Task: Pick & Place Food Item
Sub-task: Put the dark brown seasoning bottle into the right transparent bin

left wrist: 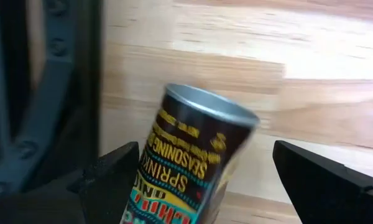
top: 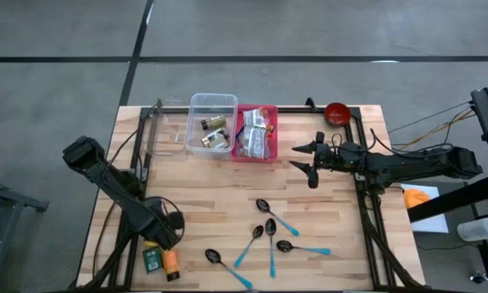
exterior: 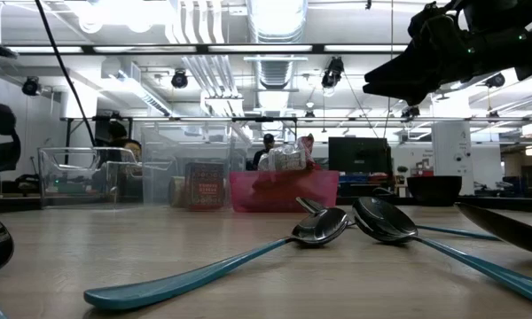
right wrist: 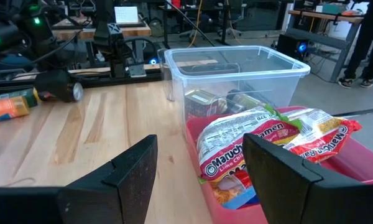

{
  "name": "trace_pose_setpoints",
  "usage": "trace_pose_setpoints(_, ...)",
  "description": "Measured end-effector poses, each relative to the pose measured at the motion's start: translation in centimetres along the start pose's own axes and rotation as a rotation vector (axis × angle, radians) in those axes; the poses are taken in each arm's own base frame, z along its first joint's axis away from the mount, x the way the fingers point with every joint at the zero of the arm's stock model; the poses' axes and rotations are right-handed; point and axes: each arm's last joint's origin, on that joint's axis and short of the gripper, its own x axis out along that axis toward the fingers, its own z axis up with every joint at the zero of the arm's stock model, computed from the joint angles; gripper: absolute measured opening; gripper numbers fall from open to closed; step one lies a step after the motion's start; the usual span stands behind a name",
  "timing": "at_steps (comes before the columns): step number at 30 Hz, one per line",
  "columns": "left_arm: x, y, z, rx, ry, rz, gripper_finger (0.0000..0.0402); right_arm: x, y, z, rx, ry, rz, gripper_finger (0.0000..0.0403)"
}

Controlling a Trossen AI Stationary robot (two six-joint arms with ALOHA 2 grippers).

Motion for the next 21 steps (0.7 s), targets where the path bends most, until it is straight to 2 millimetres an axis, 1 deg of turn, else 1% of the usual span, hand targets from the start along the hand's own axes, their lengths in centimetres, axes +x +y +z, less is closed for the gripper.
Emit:
trace_pose_setpoints(5, -0.1, -0.8, -0.1, -0.01, 0.008, -0.09, 0.0368, 0.0, 0.0, 0.0, 0.0, 0.0, 0.0, 0.0235)
trace_pose_setpoints(9, -0.2, -1.7, -0.1, 0.026, 0.026, -0.153, 0.0368, 0.0, 0.0, 0.0, 0.0, 0.0, 0.0, 0.0235)
trace_pose_setpoints(15, -0.3, -3.0, 1.1, 0.068, -0.003, -0.185, 0.0368, 0.0, 0.0, 0.0, 0.0, 0.0, 0.0, 0.0235)
trace_pose_setpoints(18, -0.8, -3.9, 1.7, 0.174, 0.027, -0.192, 0.0368, 0.0, 0.0, 0.0, 0.0, 0.0, 0.0, 0.0235)
trace_pose_setpoints(21, -2.1, -4.4, 2.1, 0.329, 0.147, -0.176, 0.0368, 0.0, 0.0, 0.0, 0.0, 0.0, 0.0, 0.0235)
